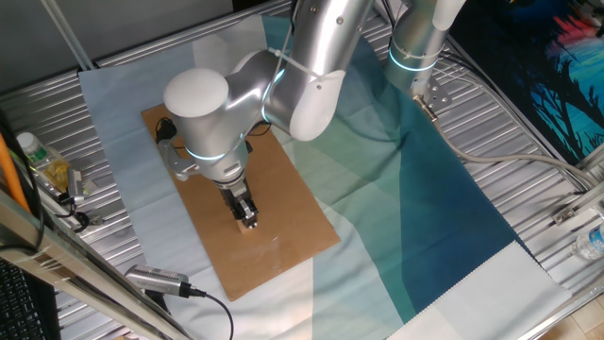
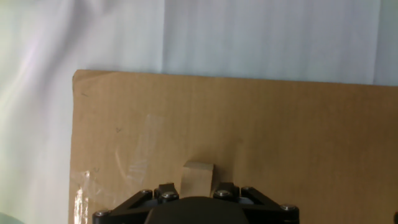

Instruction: Hold a small block with the gripper and sweep it from left to right on the table

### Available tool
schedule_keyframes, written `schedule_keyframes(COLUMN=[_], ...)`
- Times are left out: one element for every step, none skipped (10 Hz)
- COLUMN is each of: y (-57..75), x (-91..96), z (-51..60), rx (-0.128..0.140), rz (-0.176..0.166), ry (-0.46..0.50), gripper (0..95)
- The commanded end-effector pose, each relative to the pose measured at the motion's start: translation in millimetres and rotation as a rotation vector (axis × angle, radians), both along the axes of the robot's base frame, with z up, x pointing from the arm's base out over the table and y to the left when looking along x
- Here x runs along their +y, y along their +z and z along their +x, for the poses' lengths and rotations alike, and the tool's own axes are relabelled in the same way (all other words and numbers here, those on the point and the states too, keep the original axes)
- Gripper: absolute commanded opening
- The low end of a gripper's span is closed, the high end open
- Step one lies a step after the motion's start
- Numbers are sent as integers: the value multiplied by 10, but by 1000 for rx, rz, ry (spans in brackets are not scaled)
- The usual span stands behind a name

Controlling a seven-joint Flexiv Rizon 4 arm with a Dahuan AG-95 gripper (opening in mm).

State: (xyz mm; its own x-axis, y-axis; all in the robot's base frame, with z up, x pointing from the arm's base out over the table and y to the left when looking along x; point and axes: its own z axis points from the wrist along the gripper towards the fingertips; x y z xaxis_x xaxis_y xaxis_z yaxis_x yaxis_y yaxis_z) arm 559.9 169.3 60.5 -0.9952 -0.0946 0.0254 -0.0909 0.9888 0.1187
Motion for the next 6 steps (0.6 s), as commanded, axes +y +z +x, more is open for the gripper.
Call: schedule_keyframes(y=[20, 49, 62, 66, 76, 99], x=[-6, -23, -39, -48, -61, -92], z=[-9, -33, -48, -57, -67, -69], rx=[-2, -7, -11, -16, -22, -27], rz=[1, -3, -6, -10, -15, -28], ry=[1, 1, 4, 4, 7, 16], gripper=[380, 380, 380, 380, 380, 380])
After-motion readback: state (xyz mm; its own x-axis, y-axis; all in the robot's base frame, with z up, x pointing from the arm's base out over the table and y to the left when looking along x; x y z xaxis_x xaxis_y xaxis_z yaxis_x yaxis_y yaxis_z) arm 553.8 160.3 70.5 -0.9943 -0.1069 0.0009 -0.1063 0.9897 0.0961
